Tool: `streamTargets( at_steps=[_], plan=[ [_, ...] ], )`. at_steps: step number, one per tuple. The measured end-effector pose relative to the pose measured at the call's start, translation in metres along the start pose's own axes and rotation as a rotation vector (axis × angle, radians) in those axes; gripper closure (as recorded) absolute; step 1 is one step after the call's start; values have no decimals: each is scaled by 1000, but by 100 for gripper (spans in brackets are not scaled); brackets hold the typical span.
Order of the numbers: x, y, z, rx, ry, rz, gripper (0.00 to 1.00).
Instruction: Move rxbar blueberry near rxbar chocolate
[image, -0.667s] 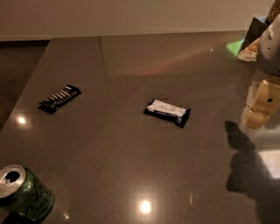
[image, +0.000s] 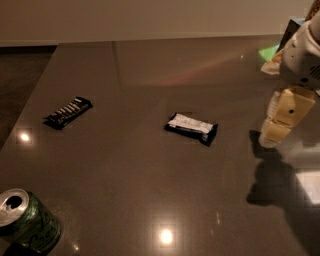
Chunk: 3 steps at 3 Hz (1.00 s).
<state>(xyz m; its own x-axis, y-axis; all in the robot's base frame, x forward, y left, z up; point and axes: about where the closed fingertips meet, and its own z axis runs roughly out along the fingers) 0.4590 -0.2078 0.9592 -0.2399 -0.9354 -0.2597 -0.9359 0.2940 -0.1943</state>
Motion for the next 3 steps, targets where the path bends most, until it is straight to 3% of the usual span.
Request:
streamTargets(
  at_steps=[1,3],
  plan=[
    [-14,-11,36,-71,-46,40,0],
    [-44,-10,89,-94,-61,34,0]
  ],
)
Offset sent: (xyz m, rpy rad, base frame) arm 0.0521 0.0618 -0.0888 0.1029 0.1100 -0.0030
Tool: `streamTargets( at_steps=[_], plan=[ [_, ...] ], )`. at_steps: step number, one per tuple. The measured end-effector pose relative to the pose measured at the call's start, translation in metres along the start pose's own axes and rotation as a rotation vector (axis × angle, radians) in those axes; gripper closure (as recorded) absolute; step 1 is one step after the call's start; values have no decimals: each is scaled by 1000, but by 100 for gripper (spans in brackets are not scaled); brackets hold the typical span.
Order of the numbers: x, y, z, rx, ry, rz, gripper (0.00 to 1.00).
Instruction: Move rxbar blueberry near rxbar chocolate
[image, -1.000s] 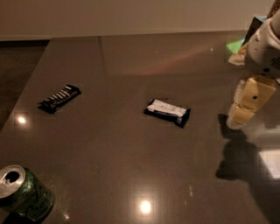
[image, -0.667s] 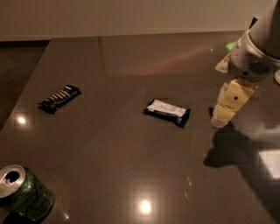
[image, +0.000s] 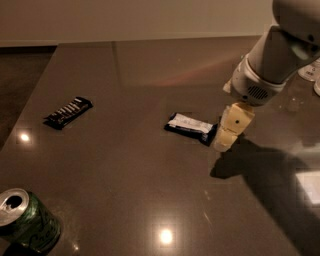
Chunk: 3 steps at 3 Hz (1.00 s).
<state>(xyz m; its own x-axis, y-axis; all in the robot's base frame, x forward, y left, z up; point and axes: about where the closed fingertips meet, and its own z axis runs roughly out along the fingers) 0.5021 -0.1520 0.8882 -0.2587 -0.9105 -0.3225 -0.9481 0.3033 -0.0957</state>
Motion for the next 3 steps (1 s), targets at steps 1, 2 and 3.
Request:
streamTargets(
  at_steps=[1,2,3],
  plan=[
    [-16,5,23,0,1,-31,0],
    [-29,10,42,-17,-1,-54,0],
    [-36,13,55,-38,-2,-60,0]
  ],
)
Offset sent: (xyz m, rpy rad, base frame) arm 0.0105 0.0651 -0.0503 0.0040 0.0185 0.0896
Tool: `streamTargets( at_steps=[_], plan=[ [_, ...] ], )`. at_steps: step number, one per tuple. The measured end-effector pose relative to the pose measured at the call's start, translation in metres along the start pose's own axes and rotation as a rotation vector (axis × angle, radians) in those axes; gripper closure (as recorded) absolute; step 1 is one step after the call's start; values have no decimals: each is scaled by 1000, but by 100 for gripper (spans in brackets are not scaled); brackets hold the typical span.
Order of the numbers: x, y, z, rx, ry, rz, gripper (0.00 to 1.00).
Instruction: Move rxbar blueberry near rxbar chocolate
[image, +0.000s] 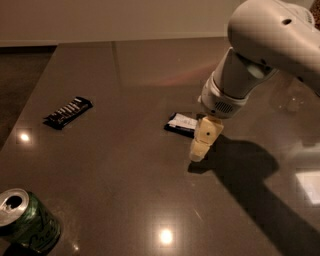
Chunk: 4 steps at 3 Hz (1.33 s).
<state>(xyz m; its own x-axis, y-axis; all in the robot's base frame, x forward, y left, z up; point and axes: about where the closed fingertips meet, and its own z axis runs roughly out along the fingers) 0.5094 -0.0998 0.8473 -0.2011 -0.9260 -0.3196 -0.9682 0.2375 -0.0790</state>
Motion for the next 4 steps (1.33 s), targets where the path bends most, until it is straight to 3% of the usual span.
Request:
streamTargets(
  at_steps=[1,4],
  plan=[
    [-2,0,7,-13,4,-1,15],
    [-14,-4,10,-27,24,-19,85]
  ],
)
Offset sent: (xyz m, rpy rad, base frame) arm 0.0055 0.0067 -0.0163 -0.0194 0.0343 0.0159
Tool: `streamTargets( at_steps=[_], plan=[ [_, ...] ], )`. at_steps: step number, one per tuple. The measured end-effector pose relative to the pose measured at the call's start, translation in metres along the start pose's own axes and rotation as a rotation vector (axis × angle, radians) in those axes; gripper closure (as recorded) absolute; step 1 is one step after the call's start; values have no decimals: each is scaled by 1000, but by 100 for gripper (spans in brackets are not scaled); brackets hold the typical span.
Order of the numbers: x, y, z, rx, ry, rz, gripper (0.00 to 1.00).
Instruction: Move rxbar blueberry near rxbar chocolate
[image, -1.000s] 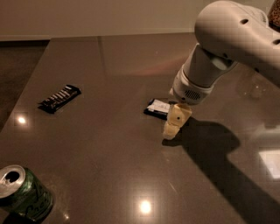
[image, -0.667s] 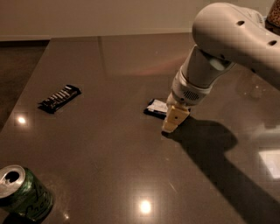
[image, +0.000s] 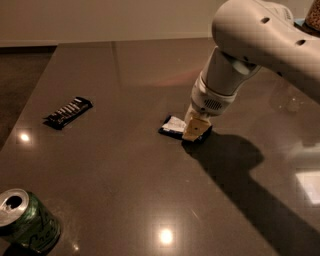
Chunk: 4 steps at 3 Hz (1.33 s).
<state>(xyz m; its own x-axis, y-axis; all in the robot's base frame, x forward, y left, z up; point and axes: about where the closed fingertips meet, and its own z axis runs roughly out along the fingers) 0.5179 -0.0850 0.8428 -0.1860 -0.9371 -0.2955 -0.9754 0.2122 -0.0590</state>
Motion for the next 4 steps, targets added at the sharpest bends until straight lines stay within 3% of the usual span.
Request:
streamTargets(
  at_steps=[1,2,4],
  plan=[
    [-12,-5,-3,-2,-2,-10,100],
    [-35,-17,-6,4,-21,-27,100],
    [-106,-53,0,4,-92,-61,100]
  ],
)
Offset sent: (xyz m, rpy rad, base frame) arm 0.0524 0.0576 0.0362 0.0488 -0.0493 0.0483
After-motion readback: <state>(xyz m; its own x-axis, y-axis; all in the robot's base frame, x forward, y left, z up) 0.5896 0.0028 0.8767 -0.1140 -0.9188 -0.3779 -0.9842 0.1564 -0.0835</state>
